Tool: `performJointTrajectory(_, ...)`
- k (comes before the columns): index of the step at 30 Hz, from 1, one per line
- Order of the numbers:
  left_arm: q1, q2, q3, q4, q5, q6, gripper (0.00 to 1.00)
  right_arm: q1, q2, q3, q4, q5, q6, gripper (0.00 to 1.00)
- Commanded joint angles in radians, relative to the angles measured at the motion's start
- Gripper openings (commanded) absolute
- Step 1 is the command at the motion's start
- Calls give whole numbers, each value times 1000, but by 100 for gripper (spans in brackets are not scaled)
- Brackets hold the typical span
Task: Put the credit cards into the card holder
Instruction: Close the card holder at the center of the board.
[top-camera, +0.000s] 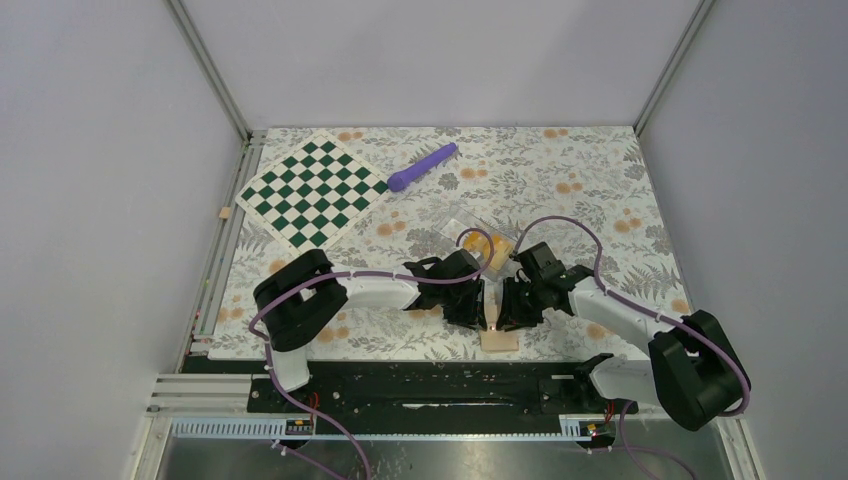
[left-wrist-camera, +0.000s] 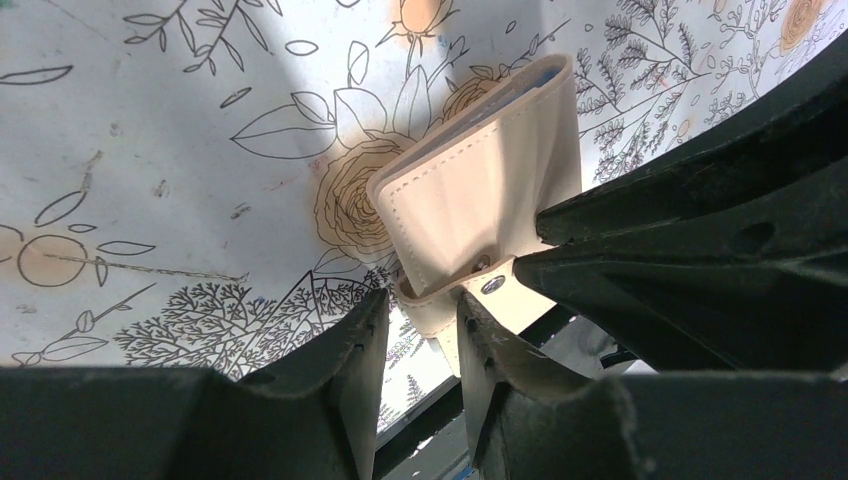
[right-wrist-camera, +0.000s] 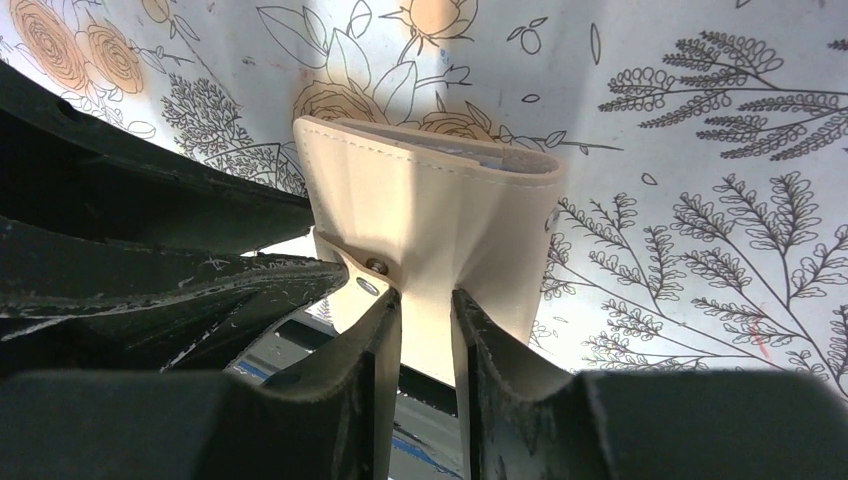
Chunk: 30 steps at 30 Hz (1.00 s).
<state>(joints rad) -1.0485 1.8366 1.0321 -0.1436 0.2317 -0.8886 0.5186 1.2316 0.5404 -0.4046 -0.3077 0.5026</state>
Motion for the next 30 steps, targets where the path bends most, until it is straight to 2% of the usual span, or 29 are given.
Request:
performJointTrajectory(1,-7,22,19,-45,-26,19,32,8,58,-17,47,33,-19,32)
performJointTrajectory(4,-7,13,14,-41,-28,15,33,7,58,-20,50,37,-20,32)
performJointTrajectory(9,-6,-23,-14,21,-11,-9,41,8,56,-22,50,36,-18,33)
performJointTrajectory(20,-4,5,-29,72,9,-28,40,8,66,-23,55,27,-20,34)
performJointTrajectory(30,-4,51,-13,52,-13,-44,37,8,77,-28,63,22,-19,34)
